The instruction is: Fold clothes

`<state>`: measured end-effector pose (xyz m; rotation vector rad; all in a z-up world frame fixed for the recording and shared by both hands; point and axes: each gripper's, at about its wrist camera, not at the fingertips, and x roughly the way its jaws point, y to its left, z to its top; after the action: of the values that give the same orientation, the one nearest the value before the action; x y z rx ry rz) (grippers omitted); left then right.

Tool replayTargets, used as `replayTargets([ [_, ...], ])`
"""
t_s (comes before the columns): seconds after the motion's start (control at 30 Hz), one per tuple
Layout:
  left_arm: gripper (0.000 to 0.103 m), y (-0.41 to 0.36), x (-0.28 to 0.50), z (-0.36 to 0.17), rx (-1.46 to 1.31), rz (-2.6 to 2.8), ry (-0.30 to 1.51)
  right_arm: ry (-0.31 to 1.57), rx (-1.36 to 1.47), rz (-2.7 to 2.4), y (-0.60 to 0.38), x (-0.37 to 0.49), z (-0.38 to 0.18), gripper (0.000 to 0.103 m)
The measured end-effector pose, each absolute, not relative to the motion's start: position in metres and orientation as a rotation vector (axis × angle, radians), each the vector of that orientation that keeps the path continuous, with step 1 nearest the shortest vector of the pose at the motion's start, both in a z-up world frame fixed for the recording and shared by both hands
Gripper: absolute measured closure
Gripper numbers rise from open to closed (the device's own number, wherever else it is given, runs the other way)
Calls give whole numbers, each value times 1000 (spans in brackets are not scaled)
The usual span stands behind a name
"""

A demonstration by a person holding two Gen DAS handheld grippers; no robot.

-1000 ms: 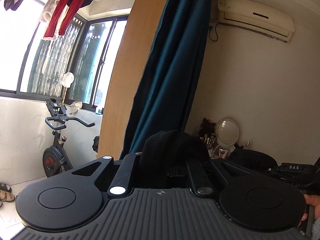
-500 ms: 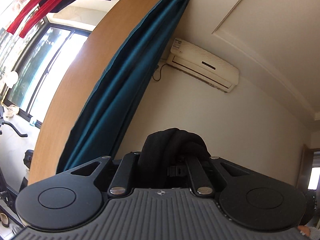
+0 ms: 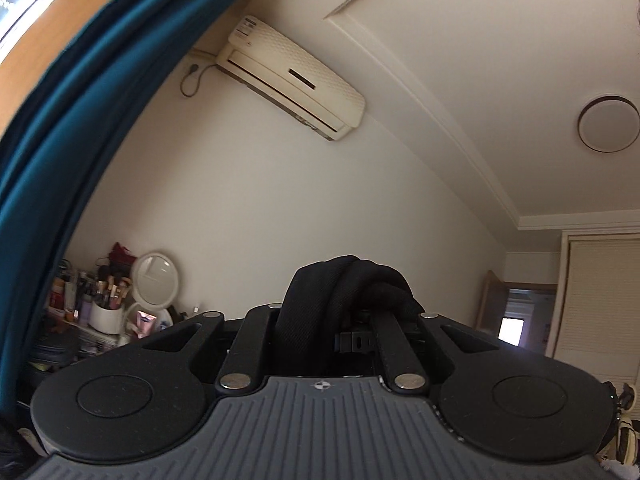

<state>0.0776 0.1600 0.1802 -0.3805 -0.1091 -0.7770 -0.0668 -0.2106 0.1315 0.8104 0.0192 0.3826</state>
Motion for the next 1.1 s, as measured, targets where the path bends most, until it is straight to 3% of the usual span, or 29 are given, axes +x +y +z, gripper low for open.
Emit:
replayTargets([
  [0.5, 93, -171, 83, 156, -435, -914, -33, 12, 651, 328, -495, -130, 150, 93],
  [0.8, 93, -331, 110, 151, -455, -1072, 33, 7, 616, 227, -645, -174, 169, 93],
  [1.1, 93, -466, 177, 129, -475, -1243, 116, -10, 649, 48, -764, -162, 145, 93],
])
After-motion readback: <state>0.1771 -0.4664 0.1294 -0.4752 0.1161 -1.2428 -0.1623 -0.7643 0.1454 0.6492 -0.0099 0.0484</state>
